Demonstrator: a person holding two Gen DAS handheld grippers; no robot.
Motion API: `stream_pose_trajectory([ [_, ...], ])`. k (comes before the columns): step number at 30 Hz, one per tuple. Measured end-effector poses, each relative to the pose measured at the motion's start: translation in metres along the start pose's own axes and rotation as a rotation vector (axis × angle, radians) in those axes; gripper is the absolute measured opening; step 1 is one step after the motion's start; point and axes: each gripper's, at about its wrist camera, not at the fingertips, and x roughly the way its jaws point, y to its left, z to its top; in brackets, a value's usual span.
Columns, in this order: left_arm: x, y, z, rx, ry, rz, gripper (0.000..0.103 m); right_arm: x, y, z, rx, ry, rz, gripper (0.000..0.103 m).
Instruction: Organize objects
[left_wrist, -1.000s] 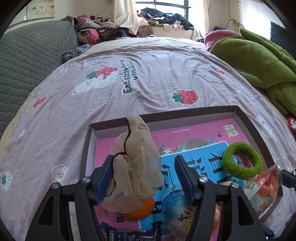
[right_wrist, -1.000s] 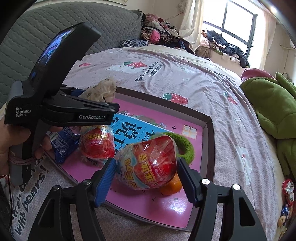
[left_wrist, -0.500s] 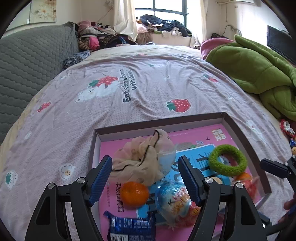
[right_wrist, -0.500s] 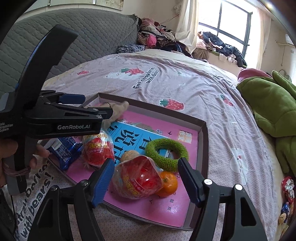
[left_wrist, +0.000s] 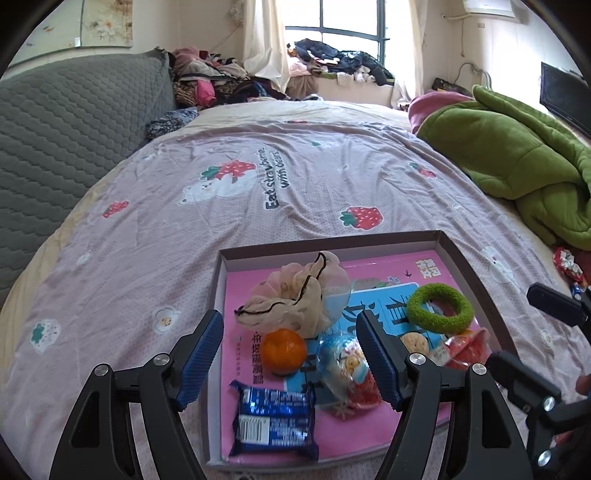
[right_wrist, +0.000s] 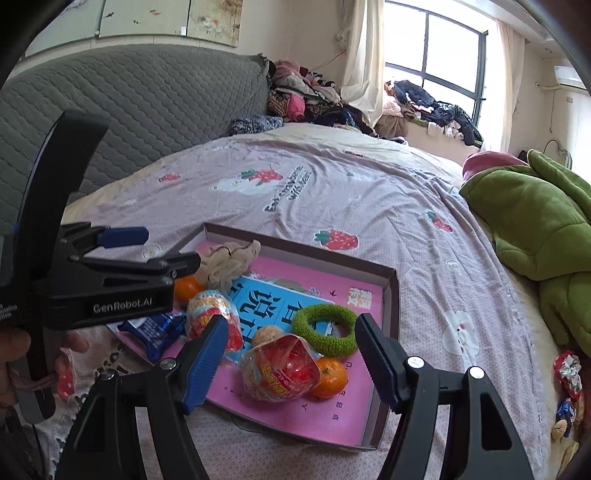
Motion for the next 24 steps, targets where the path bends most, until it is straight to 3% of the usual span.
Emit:
stream_pose_trajectory([
  [24,-0.114,0.001,-0.012,-0.011,-0.124,0.032,0.076,-0.112,-0.005,0.014,0.129,-0.244,0.000,0.070],
])
